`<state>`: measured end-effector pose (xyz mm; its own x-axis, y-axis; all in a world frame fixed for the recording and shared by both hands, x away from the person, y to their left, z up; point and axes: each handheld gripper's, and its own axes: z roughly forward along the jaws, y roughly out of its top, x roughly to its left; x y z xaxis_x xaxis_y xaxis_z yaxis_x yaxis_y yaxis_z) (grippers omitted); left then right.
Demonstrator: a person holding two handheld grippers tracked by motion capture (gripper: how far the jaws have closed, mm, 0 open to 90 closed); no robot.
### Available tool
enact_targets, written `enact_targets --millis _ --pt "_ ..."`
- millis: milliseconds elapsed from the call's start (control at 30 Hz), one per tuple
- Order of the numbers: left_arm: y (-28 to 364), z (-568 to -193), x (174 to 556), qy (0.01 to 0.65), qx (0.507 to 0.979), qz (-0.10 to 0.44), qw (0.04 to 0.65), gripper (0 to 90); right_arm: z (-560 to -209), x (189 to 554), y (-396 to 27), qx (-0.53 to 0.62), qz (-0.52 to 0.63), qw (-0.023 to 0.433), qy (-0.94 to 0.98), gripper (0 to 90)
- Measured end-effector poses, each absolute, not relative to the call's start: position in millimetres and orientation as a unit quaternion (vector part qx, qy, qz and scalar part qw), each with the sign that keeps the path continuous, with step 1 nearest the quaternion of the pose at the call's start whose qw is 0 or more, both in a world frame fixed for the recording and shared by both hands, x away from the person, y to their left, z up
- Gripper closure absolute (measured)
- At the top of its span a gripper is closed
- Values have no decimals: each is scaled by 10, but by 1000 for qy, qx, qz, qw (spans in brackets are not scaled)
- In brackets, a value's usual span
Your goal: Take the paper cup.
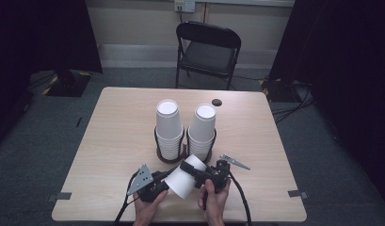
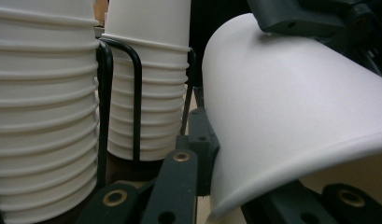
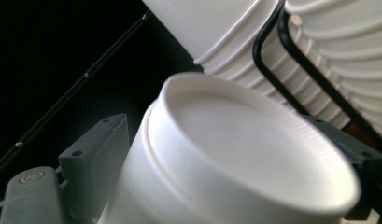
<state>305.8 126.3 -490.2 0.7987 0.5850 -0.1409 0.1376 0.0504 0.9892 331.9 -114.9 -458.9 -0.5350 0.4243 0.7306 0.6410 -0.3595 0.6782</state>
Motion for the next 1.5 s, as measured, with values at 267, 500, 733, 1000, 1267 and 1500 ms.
enact_targets --millis 267,500,733,1000,1267,1500 --pt "1282 -4912 3059 267 680 157 664 863 -4553 3358 -1202 -466 -673 46 -573 126" --pt "1325 -4926 3066 277 678 152 664 863 -4530 3360 -1251 -438 -677 5 -592 125" --pt "1392 -4909 3057 281 680 157 659 863 -4500 3341 -1315 -421 -682 -29 -597 132" --pt "1523 -4913 3119 294 683 162 649 863 -4511 3283 -1346 -399 -673 -95 -615 128" --pt "1673 -4859 3159 297 690 172 637 862 -4551 3219 -1360 -373 -646 -188 -638 125" --pt "1729 -4755 3177 294 713 182 610 862 -4623 3190 -1384 -358 -620 -229 -659 129"
